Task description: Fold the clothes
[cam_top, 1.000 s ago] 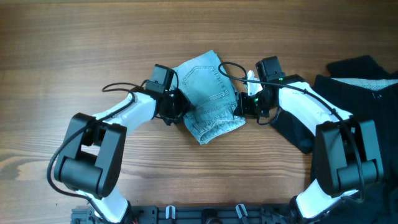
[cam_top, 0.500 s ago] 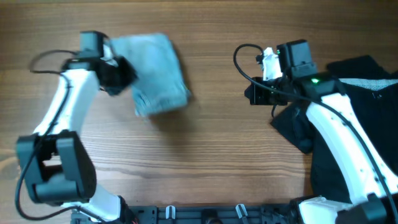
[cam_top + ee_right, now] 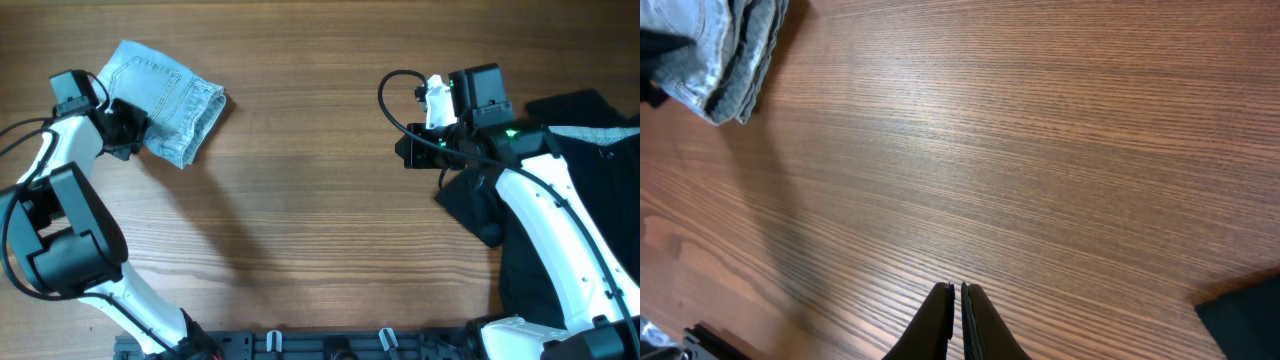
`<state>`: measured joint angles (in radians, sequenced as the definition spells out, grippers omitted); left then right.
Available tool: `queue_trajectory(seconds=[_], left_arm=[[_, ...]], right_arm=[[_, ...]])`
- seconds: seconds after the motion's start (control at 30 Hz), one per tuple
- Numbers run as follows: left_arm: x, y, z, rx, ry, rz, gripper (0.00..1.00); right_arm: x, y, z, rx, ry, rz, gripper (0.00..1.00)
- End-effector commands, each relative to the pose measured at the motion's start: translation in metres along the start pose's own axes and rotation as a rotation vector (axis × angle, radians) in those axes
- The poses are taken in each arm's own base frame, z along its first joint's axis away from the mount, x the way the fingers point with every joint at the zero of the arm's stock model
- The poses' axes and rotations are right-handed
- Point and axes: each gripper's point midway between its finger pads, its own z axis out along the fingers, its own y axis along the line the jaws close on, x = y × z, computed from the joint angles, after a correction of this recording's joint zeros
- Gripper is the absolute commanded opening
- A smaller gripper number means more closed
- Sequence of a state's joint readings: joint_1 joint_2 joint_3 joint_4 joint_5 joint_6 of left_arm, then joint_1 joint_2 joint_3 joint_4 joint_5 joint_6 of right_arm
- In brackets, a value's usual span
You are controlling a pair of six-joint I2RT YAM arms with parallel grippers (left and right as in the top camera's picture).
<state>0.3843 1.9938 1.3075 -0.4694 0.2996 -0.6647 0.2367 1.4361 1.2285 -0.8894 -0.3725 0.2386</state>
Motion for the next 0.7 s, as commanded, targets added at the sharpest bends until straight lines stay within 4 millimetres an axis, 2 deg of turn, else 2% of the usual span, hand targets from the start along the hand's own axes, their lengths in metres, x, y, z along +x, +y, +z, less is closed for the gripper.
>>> queue_trajectory(seconds=[0.0,0.03,0.1,0.2,0.27,0.3,0.37,0.43,0.53,0.63,0.67], left_arm=[[0.005,-0.017,-0.005,0.071,0.042,-0.020,0.90],[0.009,-0.021,-0.010,0.092,0.063,-0.016,0.99],[0.023,-0.025,-0.023,0.112,0.118,0.019,1.00],[0.041,-0.008,-0.057,0.006,0.136,0.103,1.00],[0.045,0.005,-0.097,-0.084,0.088,0.182,1.00],[0.047,0.004,-0.120,-0.095,0.051,0.237,1.00],[0.054,-0.015,-0.164,-0.017,-0.020,0.436,1.00],[0.068,-0.037,-0.207,0.053,-0.116,0.616,1.00],[0.103,-0.058,-0.259,0.133,-0.224,0.833,1.00],[0.121,-0.057,-0.301,0.128,-0.357,0.898,1.00],[0.125,-0.054,-0.315,0.123,-0.403,0.907,1.00]], right_arm=[[-0.005,-0.001,-0.002,0.011,-0.018,-0.009,0.09],[-0.005,-0.001,-0.002,0.011,-0.017,-0.009,0.09],[-0.003,-0.001,-0.003,0.012,-0.011,-0.007,0.10],[0.001,-0.002,-0.003,0.016,0.005,-0.013,0.12],[0.001,-0.001,-0.005,0.013,-0.002,-0.028,0.13],[-0.001,0.001,-0.008,0.010,-0.014,-0.035,0.15],[-0.012,0.008,-0.019,-0.005,-0.084,-0.069,0.19],[-0.029,0.020,-0.038,-0.030,-0.193,-0.100,0.24],[-0.045,0.043,-0.086,-0.078,-0.376,-0.145,0.26],[-0.038,0.061,-0.139,-0.107,-0.520,-0.198,0.30],[-0.033,0.064,-0.156,-0.105,-0.565,-0.209,0.34]])
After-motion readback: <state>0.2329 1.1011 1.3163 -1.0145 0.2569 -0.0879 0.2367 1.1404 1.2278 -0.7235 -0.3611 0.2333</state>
